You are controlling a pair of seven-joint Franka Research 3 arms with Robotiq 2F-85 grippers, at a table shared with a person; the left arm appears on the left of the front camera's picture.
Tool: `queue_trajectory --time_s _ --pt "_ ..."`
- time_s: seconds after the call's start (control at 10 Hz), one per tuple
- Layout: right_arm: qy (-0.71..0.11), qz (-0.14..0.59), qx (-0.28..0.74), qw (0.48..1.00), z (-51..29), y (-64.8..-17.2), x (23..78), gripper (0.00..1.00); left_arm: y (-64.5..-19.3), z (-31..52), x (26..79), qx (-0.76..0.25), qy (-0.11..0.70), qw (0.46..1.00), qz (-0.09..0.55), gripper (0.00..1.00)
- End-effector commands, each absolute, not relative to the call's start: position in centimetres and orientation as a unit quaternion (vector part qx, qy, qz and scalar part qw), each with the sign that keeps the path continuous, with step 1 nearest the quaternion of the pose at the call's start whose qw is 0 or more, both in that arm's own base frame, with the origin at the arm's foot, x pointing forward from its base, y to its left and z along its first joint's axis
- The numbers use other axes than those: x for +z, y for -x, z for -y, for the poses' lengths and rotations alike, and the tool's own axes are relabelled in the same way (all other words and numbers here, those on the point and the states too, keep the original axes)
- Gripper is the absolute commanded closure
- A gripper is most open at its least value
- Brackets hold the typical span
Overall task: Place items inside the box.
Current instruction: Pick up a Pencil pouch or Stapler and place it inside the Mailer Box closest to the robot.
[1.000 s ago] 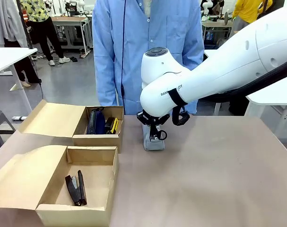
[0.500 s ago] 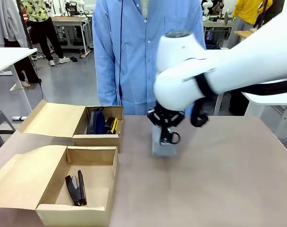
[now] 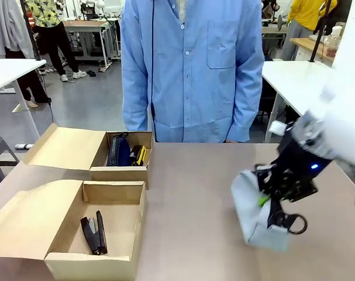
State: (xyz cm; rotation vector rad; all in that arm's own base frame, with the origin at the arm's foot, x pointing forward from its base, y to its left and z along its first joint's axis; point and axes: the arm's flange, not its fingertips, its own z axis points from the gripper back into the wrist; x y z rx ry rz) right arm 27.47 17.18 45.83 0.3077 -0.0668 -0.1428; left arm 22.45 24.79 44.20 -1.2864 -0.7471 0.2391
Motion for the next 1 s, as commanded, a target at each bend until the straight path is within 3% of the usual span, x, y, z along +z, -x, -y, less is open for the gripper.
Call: queue_trajectory --time_s 0.0,0.1,0.2,0.4,0.6,0.7,0.9 --pt "-0.125 0.021 -0.065 0.99 -19.6 -28.0 44.5 1.0 -22.5 -24.8 44.3 0.103 0.587 0.722 0.351 0.0" --pt "-0.125 0.021 -0.065 0.99 -19.6 -28.0 44.5 1.0 -22.5 -24.8 44.3 0.103 0.587 0.722 0.351 0.0" --pt "-0.151 0.035 -0.074 0.985 -16.8 -27.6 46.4 0.89 -22.5 -24.8 44.3 0.103 0.587 0.722 0.351 0.0" --pt "-0.238 0.022 -0.033 0.971 -20.1 -29.5 47.1 0.89 -22.5 -24.8 44.3 0.103 0.587 0.722 0.351 0.0" --pt "-0.246 0.013 0.002 0.969 -22.5 -27.4 48.4 0.89 -22.5 -24.8 44.3 0.103 0.587 0.722 0.351 0.0" --pt "-0.206 0.027 -0.023 0.978 -22.3 -26.9 48.5 0.89 -22.5 -24.8 44.3 0.103 0.587 0.722 0.351 0.0" --pt "-0.231 -0.007 -0.029 0.973 -16.0 -26.6 48.2 0.89 -22.5 -24.8 44.3 0.103 0.587 0.722 0.351 0.0"
